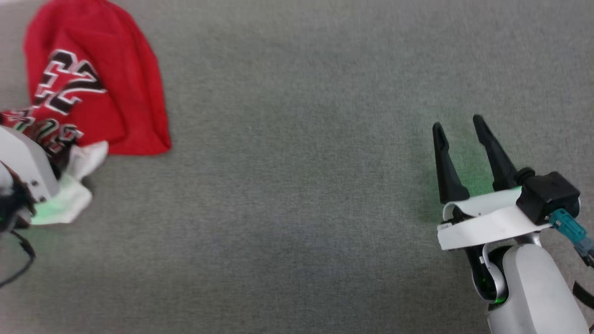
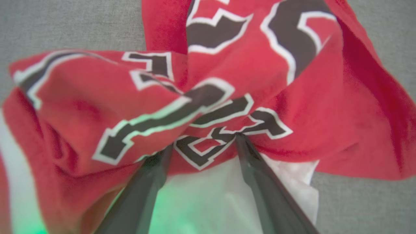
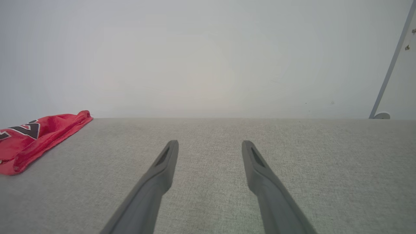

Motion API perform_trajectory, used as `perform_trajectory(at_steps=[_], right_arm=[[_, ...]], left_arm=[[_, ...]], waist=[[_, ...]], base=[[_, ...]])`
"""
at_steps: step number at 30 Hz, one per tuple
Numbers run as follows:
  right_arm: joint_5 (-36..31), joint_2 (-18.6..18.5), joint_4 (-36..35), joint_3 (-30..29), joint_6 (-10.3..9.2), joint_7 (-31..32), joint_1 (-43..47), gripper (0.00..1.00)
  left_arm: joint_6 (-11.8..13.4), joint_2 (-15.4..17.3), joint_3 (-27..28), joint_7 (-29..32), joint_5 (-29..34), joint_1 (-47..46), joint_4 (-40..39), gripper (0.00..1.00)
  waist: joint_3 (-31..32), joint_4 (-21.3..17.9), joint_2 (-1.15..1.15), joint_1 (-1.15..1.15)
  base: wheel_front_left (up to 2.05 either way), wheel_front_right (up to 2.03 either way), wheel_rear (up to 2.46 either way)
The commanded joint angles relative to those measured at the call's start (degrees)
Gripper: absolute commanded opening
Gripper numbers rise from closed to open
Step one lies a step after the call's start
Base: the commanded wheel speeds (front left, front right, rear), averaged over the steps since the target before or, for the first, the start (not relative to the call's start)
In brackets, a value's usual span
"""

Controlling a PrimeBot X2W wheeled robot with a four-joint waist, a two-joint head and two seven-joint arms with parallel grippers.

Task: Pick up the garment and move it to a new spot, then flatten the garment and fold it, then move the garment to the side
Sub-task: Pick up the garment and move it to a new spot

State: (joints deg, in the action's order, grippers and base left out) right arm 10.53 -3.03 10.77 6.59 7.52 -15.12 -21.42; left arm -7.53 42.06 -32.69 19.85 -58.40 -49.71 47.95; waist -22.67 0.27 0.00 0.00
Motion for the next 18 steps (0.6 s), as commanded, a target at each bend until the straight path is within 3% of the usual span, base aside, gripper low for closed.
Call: perform_trajectory(at_steps=[1, 4, 6, 7, 8, 9, 12, 18], right_arm=[[-0.4, 0.2, -0.8, 0.2, -0.06, 0.0, -0.9, 1.0], [-0.9, 0.2, -1.5, 0.2, -0.06, 0.0, -1.2, 1.0], [-1.2, 0.2, -1.9, 0.3, -0.06, 0.0, -1.3, 1.0], [-1.2, 0.2, -1.9, 0.3, -0.06, 0.0, -1.3, 1.0], [-1.4, 0.2, -2.1, 0.3, -0.06, 0.0, -1.3, 1.0], [-1.5, 0.2, -2.3, 0.3, -0.06, 0.0, -1.3, 1.0], [-1.2, 0.2, -2.5, 0.5, -0.06, 0.0, -1.0, 1.0], [0.3, 0.2, -1.1, 0.8, -0.06, 0.0, 1.0, 1.0]], left_arm=[[0.1, -1.2, -1.2, 0.1, -1.7, -0.3, 1.0, 1.0], [0.1, -2.9, -3.0, 1.4, -4.4, 0.6, 2.4, 1.0], [0.0, -3.7, -4.2, 2.1, -5.7, 1.0, 2.9, 0.62], [0.0, -3.7, -4.2, 2.1, -5.7, 1.0, 2.9, 0.62], [0.0, -4.0, -5.0, 2.2, -6.2, 1.2, 2.7, 0.38], [-0.1, -4.1, -5.8, 1.9, -6.7, 1.6, 2.2, 0.02], [-0.2, -2.9, -7.0, -1.2, -7.5, 1.6, 2.1, 0.0], [-0.1, 0.4, -8.4, -13.9, -4.6, -2.0, 3.7, 0.0]], waist=[[-4.5, -2.8, 0.0, 0.0], [-5.1, -2.7, 0.0, 0.0], [-5.0, -2.6, 0.0, 0.0], [-5.0, -2.6, 0.0, 0.0], [-4.8, -2.5, 0.0, 0.0], [-4.4, -2.4, 0.0, 0.0], [-2.8, -1.9, 0.0, 0.0], [2.7, -0.6, 0.0, 0.0]], base=[[0.0, 0.0, 0.0], [0.0, 0.0, 0.0], [0.0, 0.0, 0.0], [0.0, 0.0, 0.0], [0.0, 0.0, 0.0], [0.0, 0.0, 0.0], [0.0, 0.0, 0.0], [0.0, 0.0, 0.0]])
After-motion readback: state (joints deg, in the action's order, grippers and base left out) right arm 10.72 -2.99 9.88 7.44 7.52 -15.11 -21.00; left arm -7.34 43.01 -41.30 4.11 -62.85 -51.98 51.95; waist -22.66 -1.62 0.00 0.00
